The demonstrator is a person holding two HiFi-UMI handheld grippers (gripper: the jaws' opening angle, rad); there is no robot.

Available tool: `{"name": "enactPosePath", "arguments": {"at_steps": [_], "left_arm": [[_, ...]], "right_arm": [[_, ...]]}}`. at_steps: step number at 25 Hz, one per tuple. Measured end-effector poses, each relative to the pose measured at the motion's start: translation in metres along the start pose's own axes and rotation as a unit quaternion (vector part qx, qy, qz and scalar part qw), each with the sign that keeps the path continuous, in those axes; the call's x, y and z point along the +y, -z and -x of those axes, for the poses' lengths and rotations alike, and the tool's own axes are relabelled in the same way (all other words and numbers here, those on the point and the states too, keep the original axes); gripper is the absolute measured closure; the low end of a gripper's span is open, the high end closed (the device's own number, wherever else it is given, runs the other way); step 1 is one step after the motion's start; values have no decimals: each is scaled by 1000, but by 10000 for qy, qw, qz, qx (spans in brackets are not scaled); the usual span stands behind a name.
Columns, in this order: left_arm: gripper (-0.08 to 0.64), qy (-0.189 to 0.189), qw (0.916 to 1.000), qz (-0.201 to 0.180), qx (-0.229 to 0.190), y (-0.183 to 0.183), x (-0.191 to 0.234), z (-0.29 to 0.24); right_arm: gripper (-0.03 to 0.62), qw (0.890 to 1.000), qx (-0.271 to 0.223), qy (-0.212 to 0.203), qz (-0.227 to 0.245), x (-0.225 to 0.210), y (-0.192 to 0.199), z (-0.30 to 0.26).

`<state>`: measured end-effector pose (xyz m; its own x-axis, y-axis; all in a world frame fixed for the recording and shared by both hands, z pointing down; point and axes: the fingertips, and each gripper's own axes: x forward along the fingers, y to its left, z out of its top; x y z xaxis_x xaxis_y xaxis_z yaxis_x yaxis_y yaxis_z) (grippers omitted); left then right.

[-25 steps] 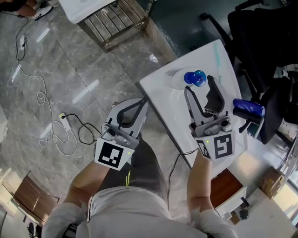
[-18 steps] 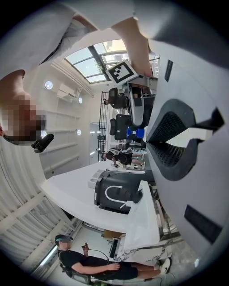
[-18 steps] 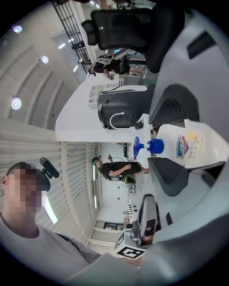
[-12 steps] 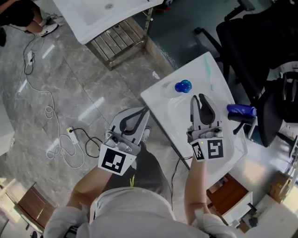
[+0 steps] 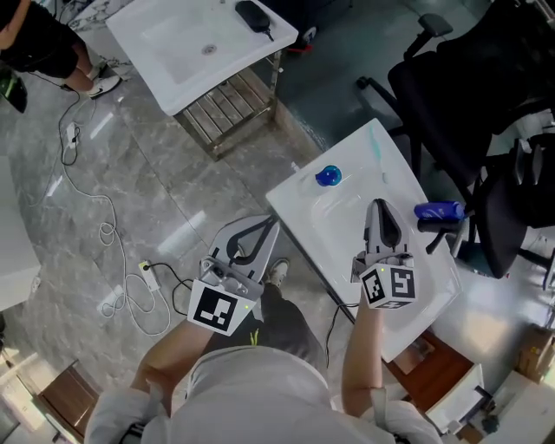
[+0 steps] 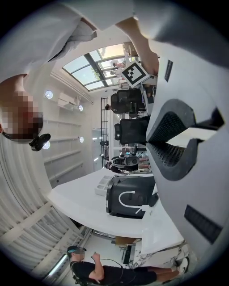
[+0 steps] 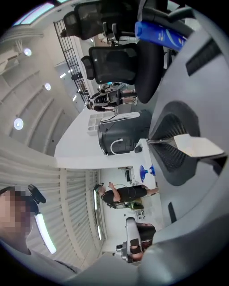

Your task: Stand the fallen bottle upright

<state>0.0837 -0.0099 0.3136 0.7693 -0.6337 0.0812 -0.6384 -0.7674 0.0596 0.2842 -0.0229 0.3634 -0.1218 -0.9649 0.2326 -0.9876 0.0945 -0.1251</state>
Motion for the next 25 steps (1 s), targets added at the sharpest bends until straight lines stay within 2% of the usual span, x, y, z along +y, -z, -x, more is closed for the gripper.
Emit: {"name": "enactPosePath", "arguments": {"at_steps": [13, 18, 25], "left_arm": [[541, 61, 9980, -365, -516, -77, -11, 4], [541, 120, 9962, -457, -725, -105, -15, 9], [541, 291, 9936, -443, -1002, -134, -21, 15]], "right_arm": [[538, 9934, -271, 1007, -467, -74, -38, 77], [538, 9909, -470, 1223, -316, -86, -66, 106], [538, 9882, -604, 1394, 219, -79, -102, 132]]}}
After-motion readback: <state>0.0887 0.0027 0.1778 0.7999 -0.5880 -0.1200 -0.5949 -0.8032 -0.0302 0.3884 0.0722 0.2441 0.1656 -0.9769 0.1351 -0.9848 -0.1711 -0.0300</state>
